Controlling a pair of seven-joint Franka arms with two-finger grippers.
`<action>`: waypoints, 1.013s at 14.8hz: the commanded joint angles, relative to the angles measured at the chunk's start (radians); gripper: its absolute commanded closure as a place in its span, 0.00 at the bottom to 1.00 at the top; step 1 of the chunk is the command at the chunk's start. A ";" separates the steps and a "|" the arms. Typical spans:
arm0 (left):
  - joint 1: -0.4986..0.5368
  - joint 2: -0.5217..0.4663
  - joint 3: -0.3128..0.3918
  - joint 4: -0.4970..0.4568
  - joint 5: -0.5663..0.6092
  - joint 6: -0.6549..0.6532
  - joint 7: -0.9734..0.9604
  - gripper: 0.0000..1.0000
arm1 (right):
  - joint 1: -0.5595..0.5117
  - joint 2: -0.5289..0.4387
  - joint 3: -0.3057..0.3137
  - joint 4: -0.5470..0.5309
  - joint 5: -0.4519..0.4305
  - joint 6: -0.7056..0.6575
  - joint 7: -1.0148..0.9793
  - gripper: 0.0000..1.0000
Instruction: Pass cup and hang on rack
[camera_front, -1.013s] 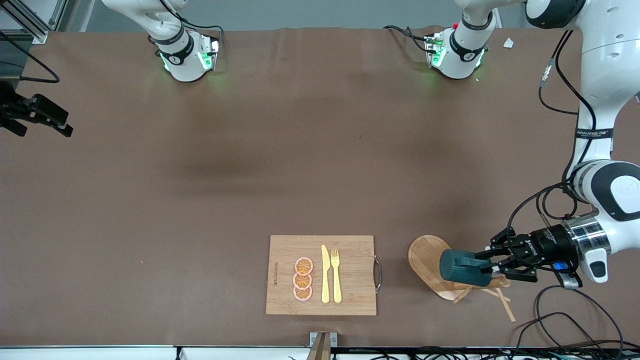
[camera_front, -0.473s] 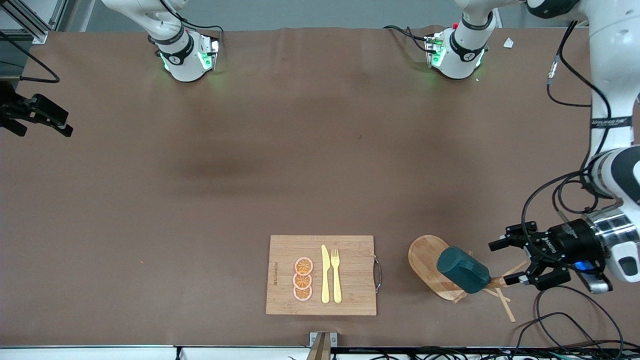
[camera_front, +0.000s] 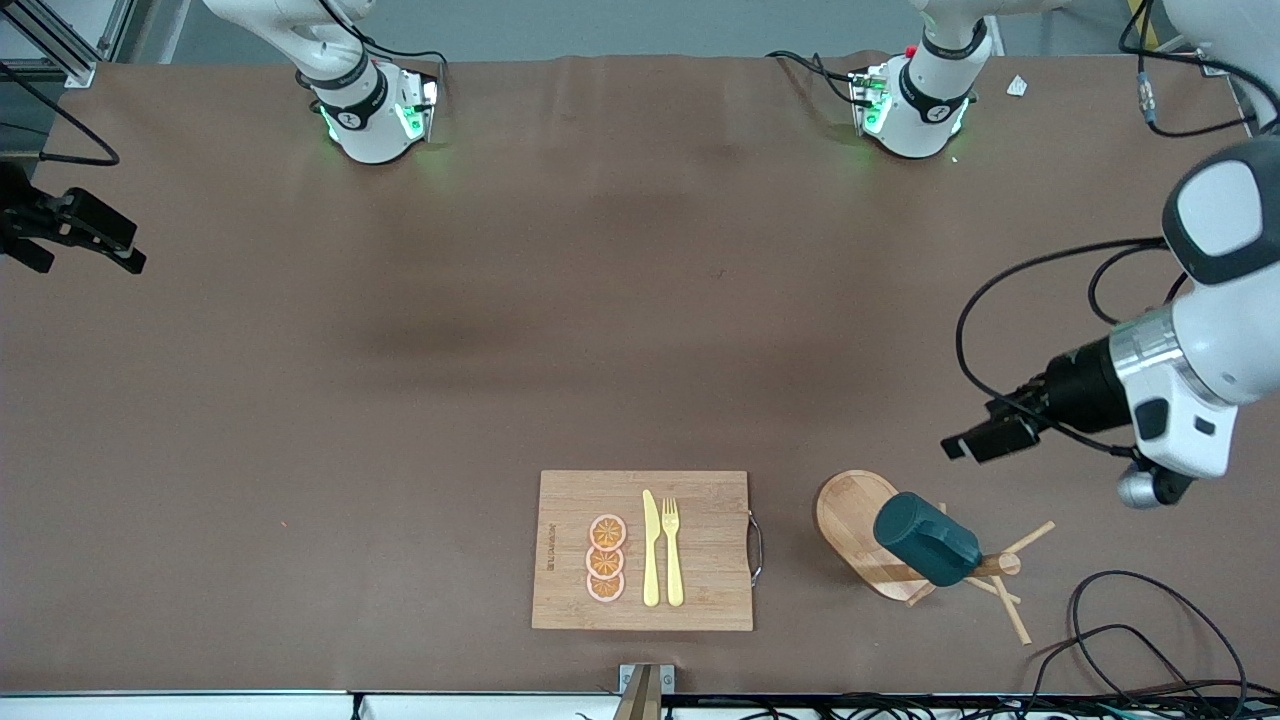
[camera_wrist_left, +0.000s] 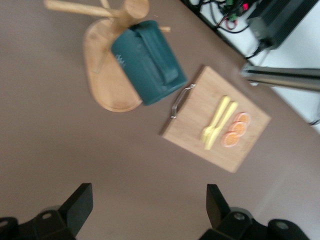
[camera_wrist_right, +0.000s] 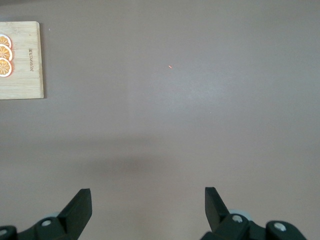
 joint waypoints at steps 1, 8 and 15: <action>0.016 -0.103 -0.023 -0.040 0.188 -0.085 0.140 0.00 | 0.004 0.002 0.002 0.010 -0.008 -0.009 0.016 0.00; 0.023 -0.400 0.044 -0.244 0.235 -0.215 0.487 0.00 | -0.003 0.003 0.002 0.008 -0.003 -0.011 0.005 0.00; 0.040 -0.528 0.073 -0.369 0.224 -0.291 0.541 0.00 | 0.004 0.020 0.002 0.005 0.000 -0.011 -0.001 0.00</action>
